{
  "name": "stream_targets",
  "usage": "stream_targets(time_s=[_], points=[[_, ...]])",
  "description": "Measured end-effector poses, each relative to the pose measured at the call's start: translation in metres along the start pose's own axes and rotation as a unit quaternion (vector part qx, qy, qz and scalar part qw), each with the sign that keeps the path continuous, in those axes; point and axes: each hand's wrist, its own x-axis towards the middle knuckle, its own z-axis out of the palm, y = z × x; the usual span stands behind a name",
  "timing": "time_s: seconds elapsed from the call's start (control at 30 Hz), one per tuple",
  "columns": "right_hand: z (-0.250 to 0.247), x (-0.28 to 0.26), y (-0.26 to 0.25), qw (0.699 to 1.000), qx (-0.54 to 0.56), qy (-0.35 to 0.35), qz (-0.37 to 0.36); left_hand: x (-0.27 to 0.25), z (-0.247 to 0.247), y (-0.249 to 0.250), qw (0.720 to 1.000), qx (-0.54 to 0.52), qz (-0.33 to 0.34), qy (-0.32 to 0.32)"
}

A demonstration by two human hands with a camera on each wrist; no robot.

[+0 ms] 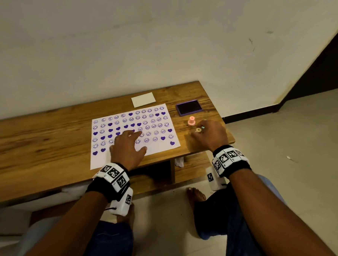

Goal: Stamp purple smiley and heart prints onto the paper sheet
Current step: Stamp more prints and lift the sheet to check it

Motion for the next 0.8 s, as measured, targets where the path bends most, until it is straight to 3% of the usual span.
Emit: stream_targets(time_s=[0.13,0.27,0.47,0.8], points=[[-0.007,-0.012,-0.015,0.994,-0.004,0.096,-0.060,-0.004,-0.002,-0.022,0.998,0.048,-0.036,-0.026],[0.018,-0.020,-0.039,0.996,-0.004,0.026,-0.084,-0.006,0.000,-0.028,0.995,0.053,-0.060,-0.060],[0.051,-0.017,-0.060,0.996,-0.046,-0.077,-0.020,-0.004,0.000,-0.029,0.993,0.067,-0.062,-0.077],[0.062,-0.005,-0.070,0.996,0.002,-0.071,0.056,0.003,-0.003,-0.030,0.991,0.069,-0.066,-0.094]])
